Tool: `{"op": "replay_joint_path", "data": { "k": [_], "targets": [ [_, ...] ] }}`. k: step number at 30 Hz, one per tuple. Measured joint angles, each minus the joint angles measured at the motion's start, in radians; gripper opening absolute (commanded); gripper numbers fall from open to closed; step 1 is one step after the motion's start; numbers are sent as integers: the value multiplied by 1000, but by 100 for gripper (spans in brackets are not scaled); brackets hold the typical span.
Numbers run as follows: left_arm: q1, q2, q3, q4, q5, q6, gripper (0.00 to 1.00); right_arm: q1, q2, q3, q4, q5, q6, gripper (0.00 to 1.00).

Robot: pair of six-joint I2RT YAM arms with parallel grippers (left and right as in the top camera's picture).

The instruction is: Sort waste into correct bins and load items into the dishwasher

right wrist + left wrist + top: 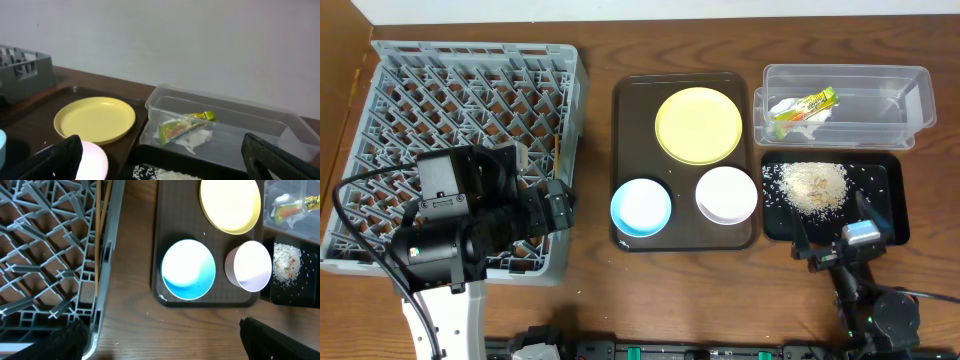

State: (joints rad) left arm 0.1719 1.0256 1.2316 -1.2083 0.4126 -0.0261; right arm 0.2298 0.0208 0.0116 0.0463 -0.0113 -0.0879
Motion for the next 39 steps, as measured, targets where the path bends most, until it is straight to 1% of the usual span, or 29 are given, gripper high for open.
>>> {"op": "replay_joint_path", "data": {
  "k": [5,11,34,39],
  "targets": [
    [0,0,0,0,0,0,98,0,-6,-2,-12,0,0,99],
    [0,0,0,0,0,0,98,0,-7,-5,-117,0,0,99],
    [0,0,0,-10,0,-2,98,0,-7,-4,-116,0,0,99],
    [0,0,0,-7,34,-50,98,0,-7,-4,-117,0,0,99]
  ]
}}
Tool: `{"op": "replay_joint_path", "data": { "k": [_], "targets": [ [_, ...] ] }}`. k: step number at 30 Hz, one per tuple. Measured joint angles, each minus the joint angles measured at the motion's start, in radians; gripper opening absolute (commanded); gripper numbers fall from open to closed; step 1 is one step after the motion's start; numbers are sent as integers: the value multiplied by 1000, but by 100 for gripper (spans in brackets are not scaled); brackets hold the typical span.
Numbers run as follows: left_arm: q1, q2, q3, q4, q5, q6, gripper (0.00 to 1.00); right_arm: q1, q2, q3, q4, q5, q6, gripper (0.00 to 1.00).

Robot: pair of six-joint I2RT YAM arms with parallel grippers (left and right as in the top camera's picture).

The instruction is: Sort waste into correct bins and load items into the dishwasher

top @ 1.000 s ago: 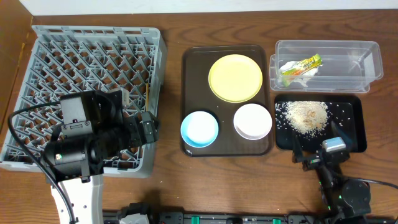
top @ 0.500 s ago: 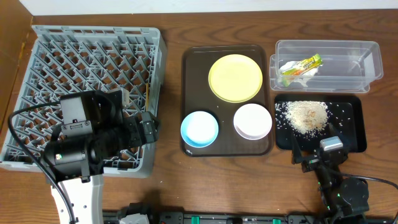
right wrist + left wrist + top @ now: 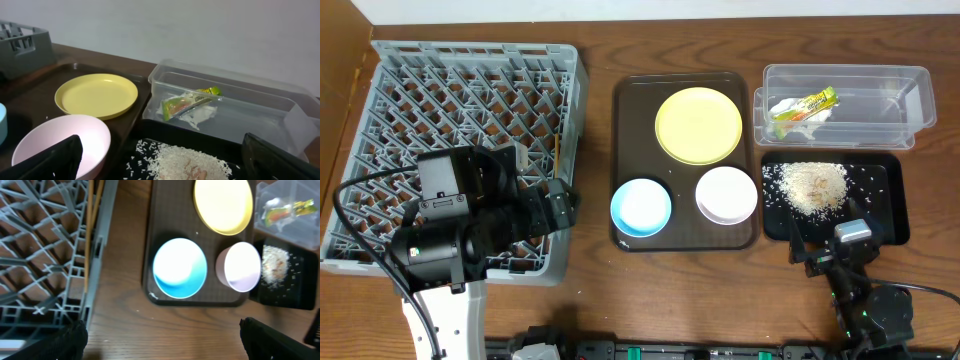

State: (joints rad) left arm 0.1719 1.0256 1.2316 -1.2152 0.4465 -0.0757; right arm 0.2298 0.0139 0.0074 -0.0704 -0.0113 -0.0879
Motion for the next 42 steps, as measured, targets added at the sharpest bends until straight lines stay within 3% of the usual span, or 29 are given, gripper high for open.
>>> {"op": "replay_joint_path", "data": {
  "k": [7,10,18,21,23,27,28,30,32,42],
  "targets": [
    [-40,15,1,74,79,-110,100,0,0,0,0,0,0,99],
    [-143,60,2,42,37,-138,91,0,0,0,0,0,0,99],
    [-433,259,2,99,-137,-182,91,0,0,0,0,0,0,99],
    [-464,332,2,140,-196,-223,70,0,0,0,0,0,0,99],
    [-469,394,2,177,-214,-252,66,0,0,0,0,0,0,99],
    [-493,512,2,248,-219,-269,66,0,0,0,0,0,0,99],
    [-505,539,2,268,-218,-272,71,0,0,0,0,0,0,99],
    [-534,586,0,301,-209,-281,72,0,0,0,0,0,0,99],
    [-560,615,0,357,-180,-287,66,0,0,0,0,0,0,99],
    [-689,723,0,650,-52,-291,63,0,0,0,0,0,0,99]
  ]
}}
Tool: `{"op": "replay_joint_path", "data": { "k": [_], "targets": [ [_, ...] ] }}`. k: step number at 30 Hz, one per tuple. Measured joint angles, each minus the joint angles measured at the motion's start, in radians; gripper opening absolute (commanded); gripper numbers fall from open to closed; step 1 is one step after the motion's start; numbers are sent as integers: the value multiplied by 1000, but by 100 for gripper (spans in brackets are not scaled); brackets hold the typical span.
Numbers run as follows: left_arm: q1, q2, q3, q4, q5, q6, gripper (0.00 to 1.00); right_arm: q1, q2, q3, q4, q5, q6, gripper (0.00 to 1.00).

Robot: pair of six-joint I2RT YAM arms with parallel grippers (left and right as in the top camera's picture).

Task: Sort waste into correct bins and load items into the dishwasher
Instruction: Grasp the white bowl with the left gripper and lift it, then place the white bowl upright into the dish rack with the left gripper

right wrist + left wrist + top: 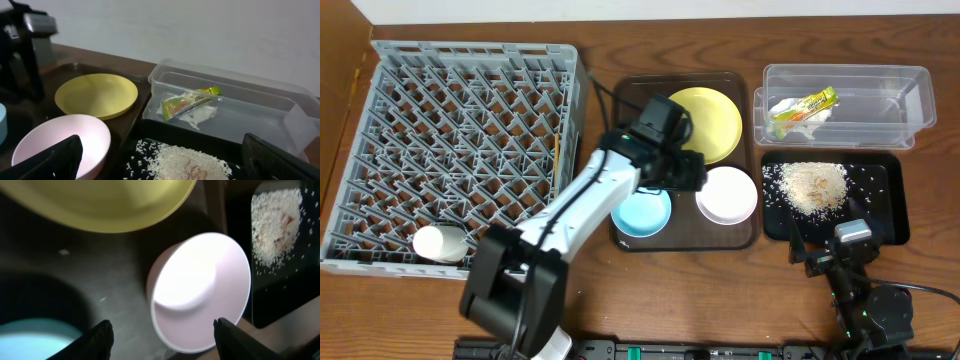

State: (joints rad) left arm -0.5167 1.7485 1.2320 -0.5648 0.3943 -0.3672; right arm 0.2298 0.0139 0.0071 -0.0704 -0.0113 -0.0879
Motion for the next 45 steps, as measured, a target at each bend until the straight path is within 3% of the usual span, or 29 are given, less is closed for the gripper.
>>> {"op": "replay_joint_path", "data": {
  "k": [6,13,21,26,31,37,45],
  "targets": [
    [-53,115,0,59,-16,-17,48,0,0,0,0,0,0,99],
    [-74,199,0,87,-27,-83,8,0,0,0,0,0,0,99],
    [-44,193,0,125,110,-82,8,0,0,0,0,0,0,99],
    [42,102,0,38,104,-76,8,0,0,0,0,0,0,99],
    [180,-132,1,-123,-151,-72,8,0,0,0,0,0,0,99],
    [336,-379,1,-207,-689,-48,8,0,0,0,0,0,0,99],
    [397,-374,1,-130,-1204,111,7,0,0,0,0,0,0,99]
  ]
}}
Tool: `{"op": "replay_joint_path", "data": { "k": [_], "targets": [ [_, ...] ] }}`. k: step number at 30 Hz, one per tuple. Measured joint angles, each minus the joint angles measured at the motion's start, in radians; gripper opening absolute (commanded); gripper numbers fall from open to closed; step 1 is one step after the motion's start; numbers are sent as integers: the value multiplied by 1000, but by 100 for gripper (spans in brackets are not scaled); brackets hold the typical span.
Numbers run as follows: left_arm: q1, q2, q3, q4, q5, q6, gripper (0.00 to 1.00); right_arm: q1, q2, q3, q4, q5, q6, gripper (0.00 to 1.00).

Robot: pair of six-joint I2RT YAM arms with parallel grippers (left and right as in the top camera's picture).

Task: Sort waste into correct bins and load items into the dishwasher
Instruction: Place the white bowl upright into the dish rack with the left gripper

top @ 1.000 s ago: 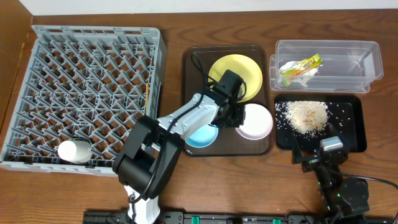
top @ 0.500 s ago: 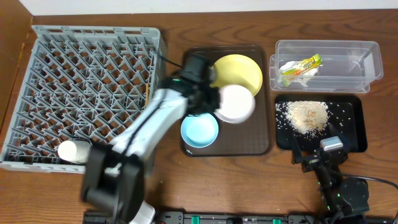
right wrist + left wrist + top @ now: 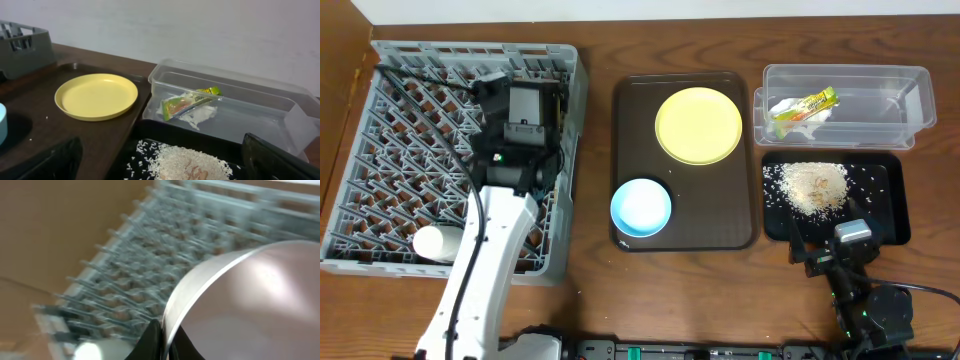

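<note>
The pale pink bowl (image 3: 250, 305) fills the left wrist view, its rim pinched between the fingers of my left gripper (image 3: 164, 335), which is shut on it. Behind the bowl the grey dish rack (image 3: 125, 280) appears blurred. In the overhead view my left arm reaches over the back right part of the rack (image 3: 380, 110), and the bowl is hidden under the wrist. A yellow plate (image 3: 698, 125) and a blue bowl (image 3: 640, 207) sit on the brown tray (image 3: 730, 230). My right gripper (image 3: 830, 248) rests open at the front of the black tray (image 3: 890, 225).
A white cup (image 3: 433, 242) lies in the rack's front left corner. Rice (image 3: 810, 185) is heaped on the black tray. The clear bin (image 3: 880, 95) at the back right holds a green wrapper (image 3: 805, 103) and crumpled white paper.
My left gripper was open at the pink bowl on the brown tray. It is now shut on the bowl's rim over the dish rack, and the tray spot is bare. The right arm is unchanged.
My left arm first hung over the rack's front right, its camera on the tray. It stayed there while the right gripper shifted slightly. Then the left gripper stood open around the pink bowl on the tray. Now it holds that bowl above the rack.
</note>
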State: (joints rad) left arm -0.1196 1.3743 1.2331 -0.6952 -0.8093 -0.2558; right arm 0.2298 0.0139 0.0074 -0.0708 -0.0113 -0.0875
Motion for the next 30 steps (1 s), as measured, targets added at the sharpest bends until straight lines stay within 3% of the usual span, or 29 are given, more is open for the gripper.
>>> {"op": "replay_joint_path", "data": {
  "k": [9,30],
  "targets": [
    [23,214,0,67,-291,152,7,0,0,0,0,0,0,99],
    [-51,302,-97,26,-432,175,7,0,0,0,0,0,0,99]
  ]
}}
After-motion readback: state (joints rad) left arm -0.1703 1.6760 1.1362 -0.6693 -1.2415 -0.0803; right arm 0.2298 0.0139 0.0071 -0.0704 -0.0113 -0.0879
